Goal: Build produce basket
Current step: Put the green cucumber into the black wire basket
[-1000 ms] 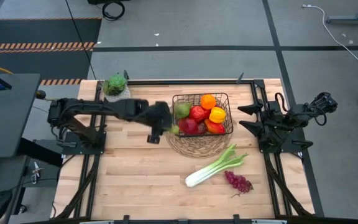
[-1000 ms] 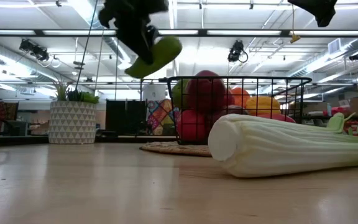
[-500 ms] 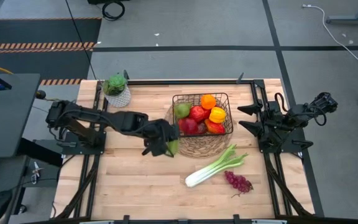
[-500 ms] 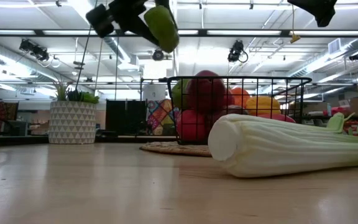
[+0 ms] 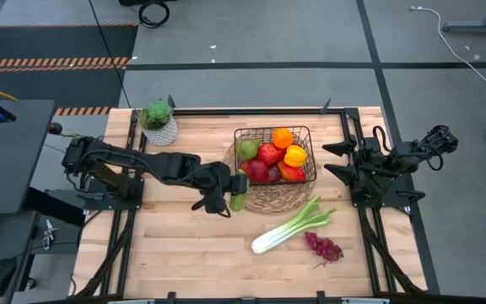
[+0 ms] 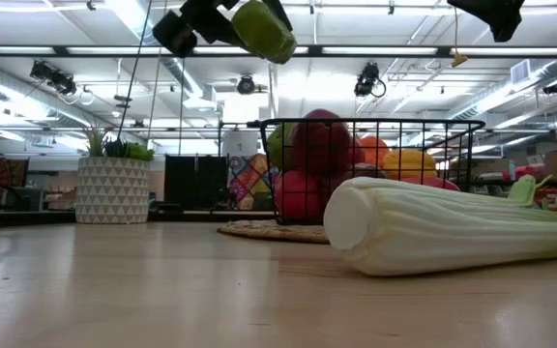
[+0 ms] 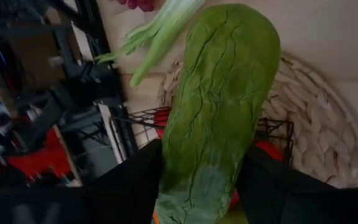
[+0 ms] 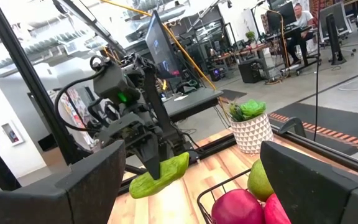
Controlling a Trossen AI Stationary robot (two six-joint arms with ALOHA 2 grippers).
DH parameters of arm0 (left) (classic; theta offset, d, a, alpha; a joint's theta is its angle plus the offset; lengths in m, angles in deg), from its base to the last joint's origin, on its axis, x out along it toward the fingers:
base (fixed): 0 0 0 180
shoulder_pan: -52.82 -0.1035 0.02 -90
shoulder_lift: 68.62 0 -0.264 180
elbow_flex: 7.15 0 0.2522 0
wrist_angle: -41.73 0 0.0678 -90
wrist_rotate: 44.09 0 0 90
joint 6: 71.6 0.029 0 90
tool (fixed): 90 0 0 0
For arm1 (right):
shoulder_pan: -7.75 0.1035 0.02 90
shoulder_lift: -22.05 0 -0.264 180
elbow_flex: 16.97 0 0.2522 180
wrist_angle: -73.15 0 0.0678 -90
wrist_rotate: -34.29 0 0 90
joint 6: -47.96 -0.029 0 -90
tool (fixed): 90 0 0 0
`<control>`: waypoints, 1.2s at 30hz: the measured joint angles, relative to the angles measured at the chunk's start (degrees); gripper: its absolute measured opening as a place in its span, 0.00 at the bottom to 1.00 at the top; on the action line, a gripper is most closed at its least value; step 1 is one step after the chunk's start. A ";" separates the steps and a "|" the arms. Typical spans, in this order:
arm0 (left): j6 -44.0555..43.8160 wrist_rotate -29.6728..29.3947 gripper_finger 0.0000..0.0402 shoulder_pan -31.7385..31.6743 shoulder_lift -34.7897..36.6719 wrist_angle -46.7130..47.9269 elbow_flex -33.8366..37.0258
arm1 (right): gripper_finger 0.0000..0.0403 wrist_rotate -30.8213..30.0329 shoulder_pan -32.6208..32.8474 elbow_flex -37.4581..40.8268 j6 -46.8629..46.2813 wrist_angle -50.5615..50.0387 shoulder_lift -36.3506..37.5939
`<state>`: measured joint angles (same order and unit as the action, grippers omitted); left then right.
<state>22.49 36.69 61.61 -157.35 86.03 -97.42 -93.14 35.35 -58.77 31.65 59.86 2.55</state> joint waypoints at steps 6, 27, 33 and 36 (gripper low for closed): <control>-6.15 0.04 0.48 0.01 0.00 -1.12 0.00 | 0.93 0.00 0.00 0.00 0.00 0.00 0.00; -51.87 20.87 0.47 -8.96 -1.77 -18.47 -0.04 | 0.93 0.00 0.00 0.00 0.00 0.09 0.00; -79.27 17.20 0.48 -11.60 -7.71 -29.51 -0.07 | 0.93 0.00 0.00 0.00 -0.01 0.07 0.00; -95.17 10.05 0.48 -12.92 -9.79 -32.55 -0.04 | 0.93 0.01 0.02 0.00 -0.02 0.06 0.00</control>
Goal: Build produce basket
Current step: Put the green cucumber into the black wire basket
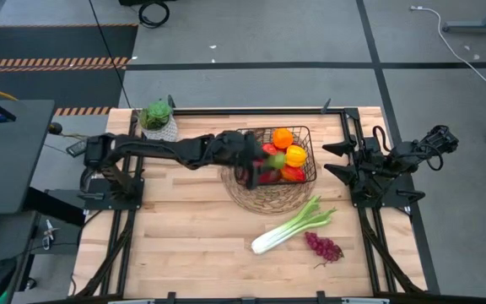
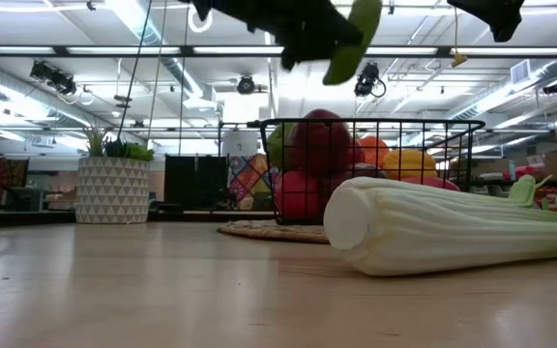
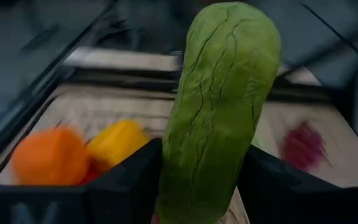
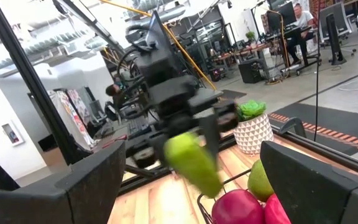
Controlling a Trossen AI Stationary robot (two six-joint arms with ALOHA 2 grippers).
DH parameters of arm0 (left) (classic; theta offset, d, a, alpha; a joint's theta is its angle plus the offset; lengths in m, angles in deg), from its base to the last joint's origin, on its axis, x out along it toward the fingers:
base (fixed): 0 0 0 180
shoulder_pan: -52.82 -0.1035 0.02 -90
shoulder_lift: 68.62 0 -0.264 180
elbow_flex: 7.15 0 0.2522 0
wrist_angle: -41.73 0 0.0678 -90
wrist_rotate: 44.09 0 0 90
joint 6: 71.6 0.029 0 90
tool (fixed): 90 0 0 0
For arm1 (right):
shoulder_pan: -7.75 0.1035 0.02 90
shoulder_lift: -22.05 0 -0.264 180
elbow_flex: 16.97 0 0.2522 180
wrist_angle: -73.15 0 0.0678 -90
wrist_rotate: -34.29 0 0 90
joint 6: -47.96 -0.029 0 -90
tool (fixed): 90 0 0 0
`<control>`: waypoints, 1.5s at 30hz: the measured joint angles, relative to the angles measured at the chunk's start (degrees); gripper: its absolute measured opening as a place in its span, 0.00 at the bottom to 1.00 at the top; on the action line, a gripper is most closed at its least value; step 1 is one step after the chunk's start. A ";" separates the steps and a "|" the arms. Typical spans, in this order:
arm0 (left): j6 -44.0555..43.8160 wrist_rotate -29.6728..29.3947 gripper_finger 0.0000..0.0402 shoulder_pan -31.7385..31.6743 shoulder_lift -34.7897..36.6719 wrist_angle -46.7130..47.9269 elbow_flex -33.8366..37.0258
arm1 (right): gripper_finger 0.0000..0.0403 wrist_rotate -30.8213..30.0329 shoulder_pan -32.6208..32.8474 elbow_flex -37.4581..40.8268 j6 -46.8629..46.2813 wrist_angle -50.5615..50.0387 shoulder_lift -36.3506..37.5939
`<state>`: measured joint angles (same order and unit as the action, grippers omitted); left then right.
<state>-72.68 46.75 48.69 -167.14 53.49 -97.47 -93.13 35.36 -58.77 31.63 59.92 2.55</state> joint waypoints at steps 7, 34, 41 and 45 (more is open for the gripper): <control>-11.27 0.37 0.46 -5.46 -1.45 2.32 -0.01 | 0.93 0.01 -0.02 0.00 0.00 0.03 0.00; 19.52 0.39 0.48 -12.62 -15.93 30.06 -27.93 | 0.93 0.02 -0.02 -0.04 0.00 3.32 -0.97; 20.34 -0.03 0.48 -13.08 -15.89 29.95 -26.22 | 0.93 1.62 -0.01 -0.04 0.00 3.26 -1.14; 20.40 -0.85 0.48 -13.71 -15.92 29.31 -23.58 | 0.93 3.73 -0.01 -0.04 -0.52 3.26 -1.14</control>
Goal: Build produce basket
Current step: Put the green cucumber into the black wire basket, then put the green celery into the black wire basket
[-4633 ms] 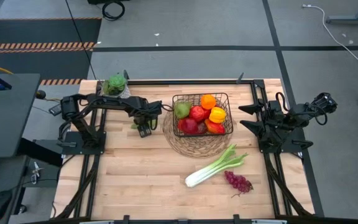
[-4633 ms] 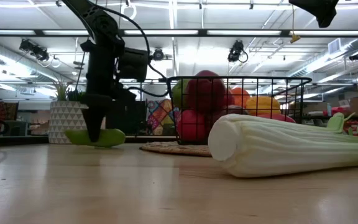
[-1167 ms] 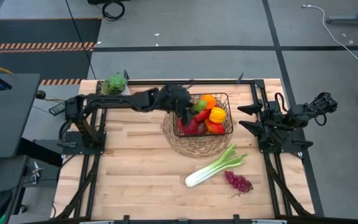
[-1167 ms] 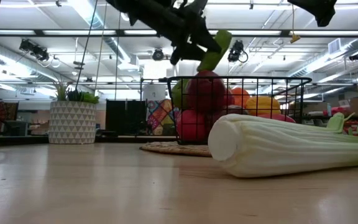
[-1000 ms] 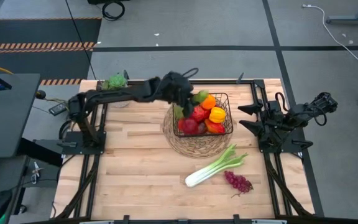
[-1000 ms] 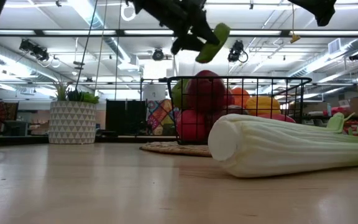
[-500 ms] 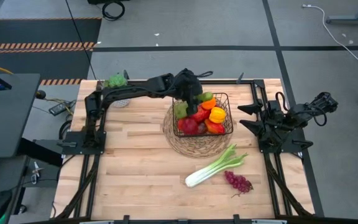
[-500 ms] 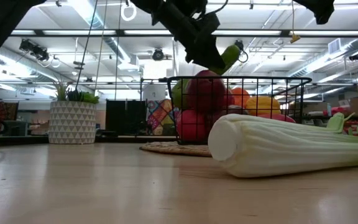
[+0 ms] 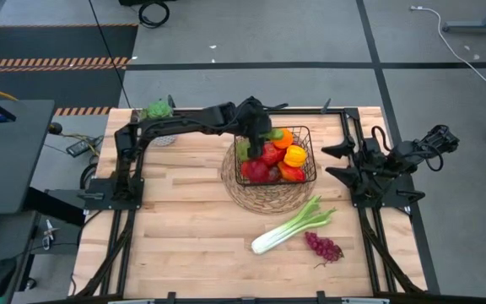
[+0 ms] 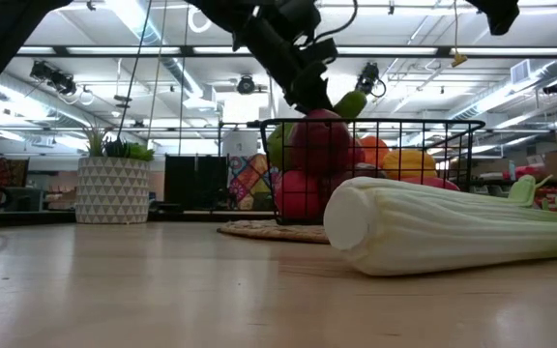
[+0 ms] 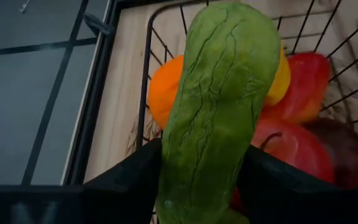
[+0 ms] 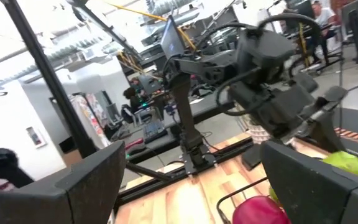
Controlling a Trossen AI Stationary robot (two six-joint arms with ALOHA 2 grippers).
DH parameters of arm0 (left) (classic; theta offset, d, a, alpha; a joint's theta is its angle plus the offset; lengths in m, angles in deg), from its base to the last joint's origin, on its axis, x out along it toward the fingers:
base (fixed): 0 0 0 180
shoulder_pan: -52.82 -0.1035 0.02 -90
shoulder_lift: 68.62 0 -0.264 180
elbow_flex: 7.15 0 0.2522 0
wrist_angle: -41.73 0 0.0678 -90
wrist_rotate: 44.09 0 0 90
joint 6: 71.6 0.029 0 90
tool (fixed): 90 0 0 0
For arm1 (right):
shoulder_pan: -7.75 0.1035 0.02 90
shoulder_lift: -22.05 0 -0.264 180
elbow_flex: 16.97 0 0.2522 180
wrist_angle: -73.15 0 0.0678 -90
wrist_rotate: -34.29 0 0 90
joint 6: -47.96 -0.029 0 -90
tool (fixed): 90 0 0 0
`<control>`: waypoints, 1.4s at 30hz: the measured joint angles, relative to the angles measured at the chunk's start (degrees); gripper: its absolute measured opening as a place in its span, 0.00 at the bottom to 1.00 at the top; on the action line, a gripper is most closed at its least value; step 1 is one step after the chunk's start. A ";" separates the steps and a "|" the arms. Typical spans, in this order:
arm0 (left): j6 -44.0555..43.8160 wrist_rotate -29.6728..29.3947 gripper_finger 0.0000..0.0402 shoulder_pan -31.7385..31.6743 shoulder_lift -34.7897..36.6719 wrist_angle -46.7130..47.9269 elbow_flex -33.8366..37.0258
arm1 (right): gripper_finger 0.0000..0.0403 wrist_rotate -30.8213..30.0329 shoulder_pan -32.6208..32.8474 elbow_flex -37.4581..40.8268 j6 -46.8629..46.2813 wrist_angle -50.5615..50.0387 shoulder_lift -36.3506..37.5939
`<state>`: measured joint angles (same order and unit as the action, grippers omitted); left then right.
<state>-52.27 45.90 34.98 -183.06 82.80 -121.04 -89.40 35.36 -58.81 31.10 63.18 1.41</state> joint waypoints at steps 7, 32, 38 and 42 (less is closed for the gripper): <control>0.55 -0.04 0.48 0.07 0.01 -0.62 2.16 | 0.93 2.47 0.01 0.00 -0.04 0.04 0.00; 3.51 2.34 0.92 3.04 5.12 9.37 -3.50 | 0.93 2.40 0.01 0.02 0.67 0.61 0.01; 5.25 2.99 0.92 7.69 10.07 12.36 -3.52 | 0.93 1.77 0.00 0.02 13.00 0.87 0.04; 4.16 2.52 0.92 10.50 11.96 14.87 -1.70 | 0.93 1.79 0.01 0.02 16.38 1.81 -0.13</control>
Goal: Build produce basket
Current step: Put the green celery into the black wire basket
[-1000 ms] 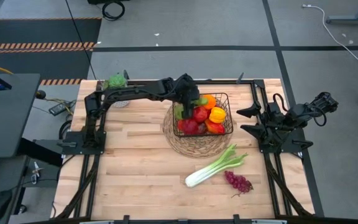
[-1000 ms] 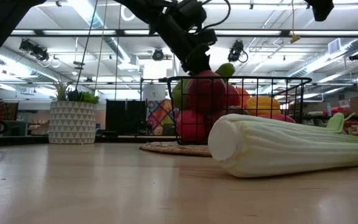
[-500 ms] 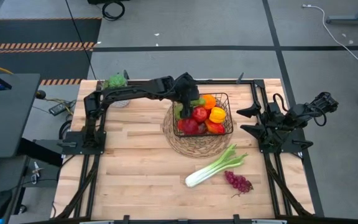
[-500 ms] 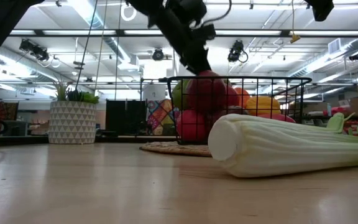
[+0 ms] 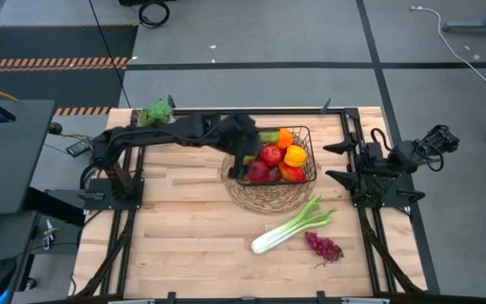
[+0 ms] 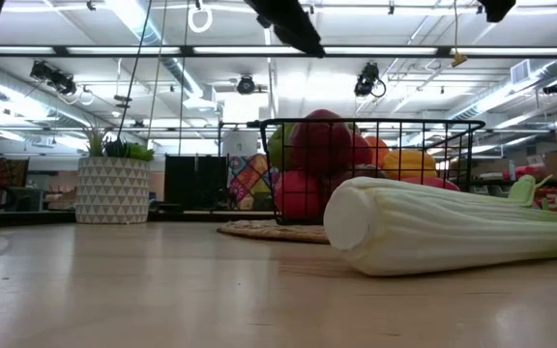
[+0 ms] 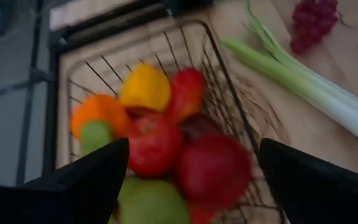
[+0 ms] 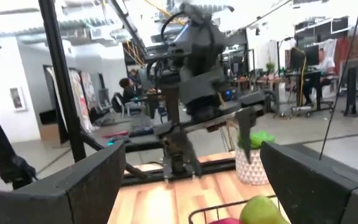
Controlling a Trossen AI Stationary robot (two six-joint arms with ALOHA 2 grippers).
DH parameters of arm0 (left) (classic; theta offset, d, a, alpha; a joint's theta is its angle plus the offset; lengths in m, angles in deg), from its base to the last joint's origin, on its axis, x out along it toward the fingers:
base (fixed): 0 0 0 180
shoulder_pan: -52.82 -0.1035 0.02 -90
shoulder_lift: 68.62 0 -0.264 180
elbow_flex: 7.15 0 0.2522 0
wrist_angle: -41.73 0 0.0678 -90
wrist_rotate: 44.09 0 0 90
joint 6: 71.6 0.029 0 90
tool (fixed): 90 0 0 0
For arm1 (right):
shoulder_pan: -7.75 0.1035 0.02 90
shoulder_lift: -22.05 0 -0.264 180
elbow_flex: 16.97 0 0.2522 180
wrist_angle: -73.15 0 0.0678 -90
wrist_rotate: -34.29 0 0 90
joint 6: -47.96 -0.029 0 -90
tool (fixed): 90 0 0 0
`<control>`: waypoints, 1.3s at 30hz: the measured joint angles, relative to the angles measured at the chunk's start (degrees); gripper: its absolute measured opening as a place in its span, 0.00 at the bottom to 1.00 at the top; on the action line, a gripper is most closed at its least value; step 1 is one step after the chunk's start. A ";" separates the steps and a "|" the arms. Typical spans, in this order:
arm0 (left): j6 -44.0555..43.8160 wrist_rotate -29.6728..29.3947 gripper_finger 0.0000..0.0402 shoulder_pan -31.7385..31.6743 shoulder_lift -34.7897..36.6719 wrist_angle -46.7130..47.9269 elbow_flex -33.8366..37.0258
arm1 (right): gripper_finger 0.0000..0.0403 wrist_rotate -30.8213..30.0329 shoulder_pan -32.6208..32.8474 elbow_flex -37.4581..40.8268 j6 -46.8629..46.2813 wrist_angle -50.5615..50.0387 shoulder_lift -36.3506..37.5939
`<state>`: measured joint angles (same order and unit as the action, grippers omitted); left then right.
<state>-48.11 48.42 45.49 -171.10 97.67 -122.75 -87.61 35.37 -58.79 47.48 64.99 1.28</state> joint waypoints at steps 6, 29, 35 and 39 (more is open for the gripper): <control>-4.80 -2.70 0.92 3.38 3.44 -1.66 9.94 | 0.93 0.39 -0.02 0.00 -0.78 0.33 -2.80; -13.97 -8.92 0.92 12.49 33.01 -28.64 47.76 | 0.93 4.11 -1.90 -0.05 -3.03 19.20 -38.95; -17.70 -8.91 0.92 13.18 41.81 -32.16 56.66 | 0.93 4.56 -1.66 -0.02 -4.47 17.90 -47.27; -20.67 -8.96 0.92 14.79 47.80 -32.26 61.35 | 0.93 5.80 -1.51 -0.27 -5.96 16.11 -51.50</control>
<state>-68.78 39.46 60.28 -123.29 65.41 -61.40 -81.80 33.86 -59.05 41.52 81.11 -50.22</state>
